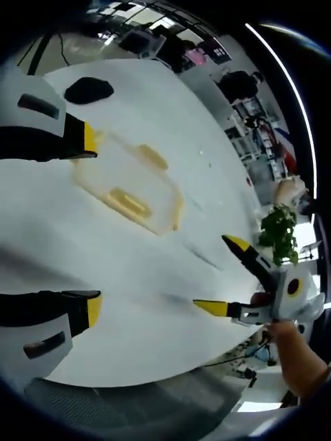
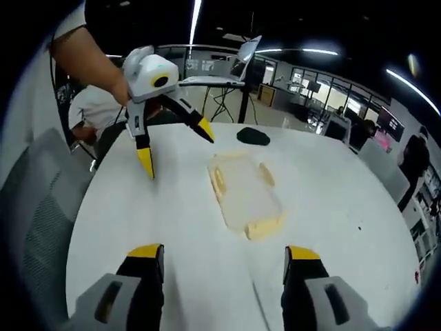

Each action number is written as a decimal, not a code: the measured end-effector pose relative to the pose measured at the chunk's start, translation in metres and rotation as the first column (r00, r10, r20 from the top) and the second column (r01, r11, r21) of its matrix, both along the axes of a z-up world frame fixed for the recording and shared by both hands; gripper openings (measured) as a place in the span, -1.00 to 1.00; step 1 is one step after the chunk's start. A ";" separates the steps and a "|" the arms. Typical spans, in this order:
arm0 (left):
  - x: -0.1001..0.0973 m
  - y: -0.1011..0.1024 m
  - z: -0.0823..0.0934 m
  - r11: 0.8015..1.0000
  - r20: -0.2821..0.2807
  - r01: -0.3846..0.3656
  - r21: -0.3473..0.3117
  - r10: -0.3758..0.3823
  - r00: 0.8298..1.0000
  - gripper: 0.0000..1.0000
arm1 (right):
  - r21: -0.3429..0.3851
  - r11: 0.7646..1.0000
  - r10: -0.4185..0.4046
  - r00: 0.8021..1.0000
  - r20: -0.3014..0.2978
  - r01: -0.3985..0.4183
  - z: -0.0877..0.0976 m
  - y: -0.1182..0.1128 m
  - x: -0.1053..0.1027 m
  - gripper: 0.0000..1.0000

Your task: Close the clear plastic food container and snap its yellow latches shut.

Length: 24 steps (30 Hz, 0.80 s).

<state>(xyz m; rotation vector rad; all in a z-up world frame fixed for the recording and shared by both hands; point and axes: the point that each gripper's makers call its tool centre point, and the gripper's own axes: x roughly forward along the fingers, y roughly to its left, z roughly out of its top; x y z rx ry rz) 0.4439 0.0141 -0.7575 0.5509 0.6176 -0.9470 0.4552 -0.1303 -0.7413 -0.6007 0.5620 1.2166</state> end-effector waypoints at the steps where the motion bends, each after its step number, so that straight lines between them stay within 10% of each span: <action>1: 0.001 0.000 0.000 1.000 0.001 0.005 0.004 -0.005 1.000 0.51 | -0.002 1.000 0.004 1.000 0.001 -0.004 0.000 0.001 0.001 0.38; 24: 0.035 0.013 -0.011 0.989 0.012 0.106 0.102 -0.107 0.994 0.48 | -0.058 0.994 0.098 0.995 0.010 -0.098 -0.012 0.021 0.037 0.36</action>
